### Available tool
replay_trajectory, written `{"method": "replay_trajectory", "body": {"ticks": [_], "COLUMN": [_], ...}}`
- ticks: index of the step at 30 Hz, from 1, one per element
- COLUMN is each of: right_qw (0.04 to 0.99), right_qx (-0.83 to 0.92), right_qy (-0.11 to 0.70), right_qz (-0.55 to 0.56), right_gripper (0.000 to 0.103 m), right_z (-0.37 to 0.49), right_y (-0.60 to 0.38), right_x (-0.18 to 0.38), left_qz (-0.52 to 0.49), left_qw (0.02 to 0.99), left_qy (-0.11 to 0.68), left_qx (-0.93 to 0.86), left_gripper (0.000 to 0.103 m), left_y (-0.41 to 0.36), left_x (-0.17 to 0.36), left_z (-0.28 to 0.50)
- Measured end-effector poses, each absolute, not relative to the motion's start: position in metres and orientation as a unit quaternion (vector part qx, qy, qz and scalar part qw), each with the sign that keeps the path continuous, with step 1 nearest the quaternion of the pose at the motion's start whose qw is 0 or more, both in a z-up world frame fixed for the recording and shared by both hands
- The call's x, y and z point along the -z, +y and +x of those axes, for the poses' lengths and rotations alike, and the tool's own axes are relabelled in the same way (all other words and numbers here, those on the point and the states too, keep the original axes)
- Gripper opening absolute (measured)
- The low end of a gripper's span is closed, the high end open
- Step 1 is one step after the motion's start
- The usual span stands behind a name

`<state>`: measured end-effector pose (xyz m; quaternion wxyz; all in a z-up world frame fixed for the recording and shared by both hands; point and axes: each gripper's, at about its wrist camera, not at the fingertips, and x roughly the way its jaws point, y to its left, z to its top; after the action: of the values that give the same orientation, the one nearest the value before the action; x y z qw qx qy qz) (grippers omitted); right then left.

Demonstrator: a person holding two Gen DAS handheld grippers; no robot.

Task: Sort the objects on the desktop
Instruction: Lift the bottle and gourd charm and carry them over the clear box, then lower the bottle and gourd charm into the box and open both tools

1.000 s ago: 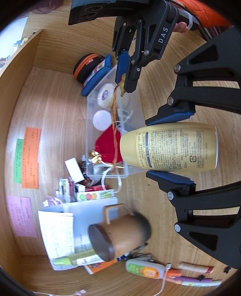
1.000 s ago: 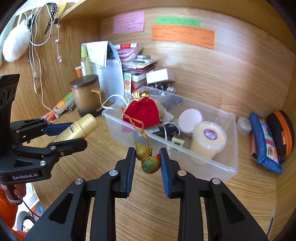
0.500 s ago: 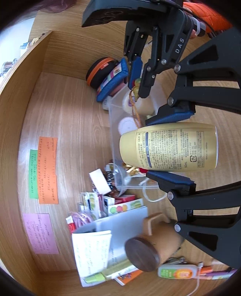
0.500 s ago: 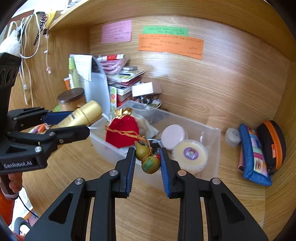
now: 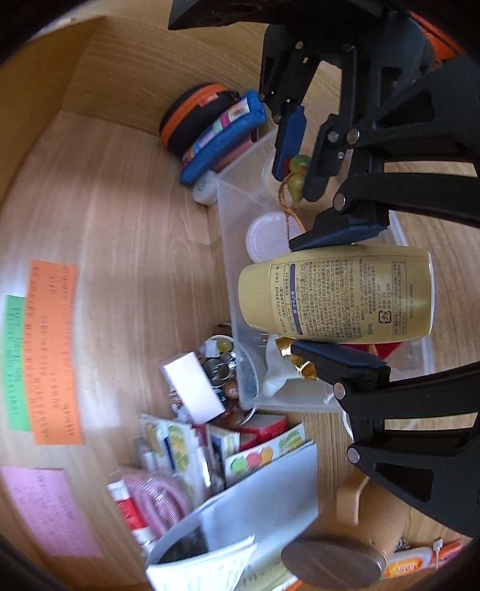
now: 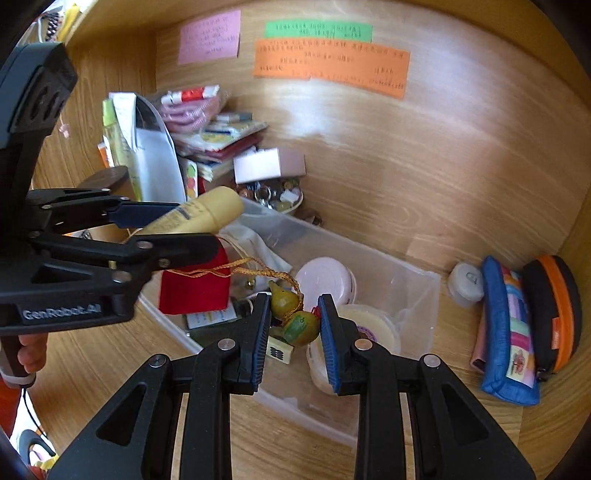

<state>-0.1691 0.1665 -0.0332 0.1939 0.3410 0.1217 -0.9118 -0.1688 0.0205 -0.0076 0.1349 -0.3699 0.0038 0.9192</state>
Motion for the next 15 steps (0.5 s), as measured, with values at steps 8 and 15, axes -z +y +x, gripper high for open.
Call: {"method": "replay_trajectory", "body": {"ticks": [8, 15], "right_qw": [0.195, 0.182], "right_qx": [0.901, 0.899], "right_qy": [0.137, 0.175], "right_qz": [0.363, 0.359], "right_gripper": [0.024, 0.024], "right_z": [-0.188, -0.193], "right_y": [0.163, 0.156], "right_x": [0.051, 0.051], "left_qz": [-0.390, -0.401], "left_qw": [0.123, 0.110], "left_qy": [0.001, 0.010], "left_qx": [-0.913, -0.909], "left_gripper": [0.047, 0.047], "left_y": [0.015, 0.008], "left_x": [0.025, 0.034], "left_z": [-0.192, -0.199]}}
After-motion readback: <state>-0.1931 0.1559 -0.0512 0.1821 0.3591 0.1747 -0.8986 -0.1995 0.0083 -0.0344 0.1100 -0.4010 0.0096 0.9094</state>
